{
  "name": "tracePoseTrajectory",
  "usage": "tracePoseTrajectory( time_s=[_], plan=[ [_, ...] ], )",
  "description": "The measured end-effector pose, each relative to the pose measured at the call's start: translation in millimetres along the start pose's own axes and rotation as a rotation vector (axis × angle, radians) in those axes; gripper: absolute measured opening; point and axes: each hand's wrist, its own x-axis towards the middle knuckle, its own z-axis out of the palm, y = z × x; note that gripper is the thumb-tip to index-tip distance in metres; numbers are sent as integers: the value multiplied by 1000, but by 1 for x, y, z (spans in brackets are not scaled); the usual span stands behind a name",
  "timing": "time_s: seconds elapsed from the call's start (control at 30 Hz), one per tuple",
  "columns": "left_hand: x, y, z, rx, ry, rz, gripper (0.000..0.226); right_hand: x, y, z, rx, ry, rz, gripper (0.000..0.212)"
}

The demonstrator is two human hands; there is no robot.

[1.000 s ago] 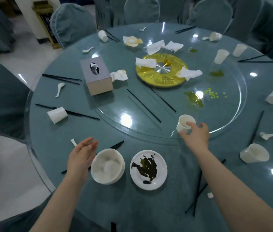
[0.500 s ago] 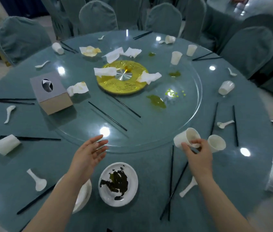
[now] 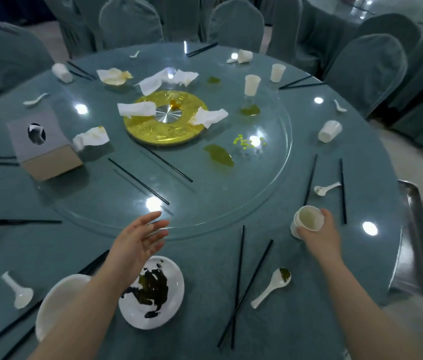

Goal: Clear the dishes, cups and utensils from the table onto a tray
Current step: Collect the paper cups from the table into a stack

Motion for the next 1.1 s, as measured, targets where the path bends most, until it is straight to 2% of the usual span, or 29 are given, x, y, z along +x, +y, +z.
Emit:
tracePoseTrajectory(
  time_s=[0.1,0.2,0.3,0.4,0.57,0.73,0.97,1.1],
  plan=[
    [-8,-3,-2,-8,28,-5,28,0,4,7,13,-40,-15,49],
    [-18,-5,-5,-52,33,4,28,-14,9,10,-17,-14,-39,54],
    [-30,-4,-11,-99,15,48,28,-36,7,9,67,-1,-49,49],
    [-48,-2,-19,-117,15,90,29,-66,-8,9,127,-51,-130,43],
    [-87,1,-29,-104,0,138,31,-136,-38,9,210,-219,-277,48],
    [-147,-4,-43,124,-94,272,34,-223,-66,7,237,-348,-385,54],
    [-230,-11,-70,563,-201,527,64,-342,-99,9,276,-451,-462,51],
    [-272,-23,-86,654,-200,574,85,-396,-103,8,310,-556,-477,70]
  ],
)
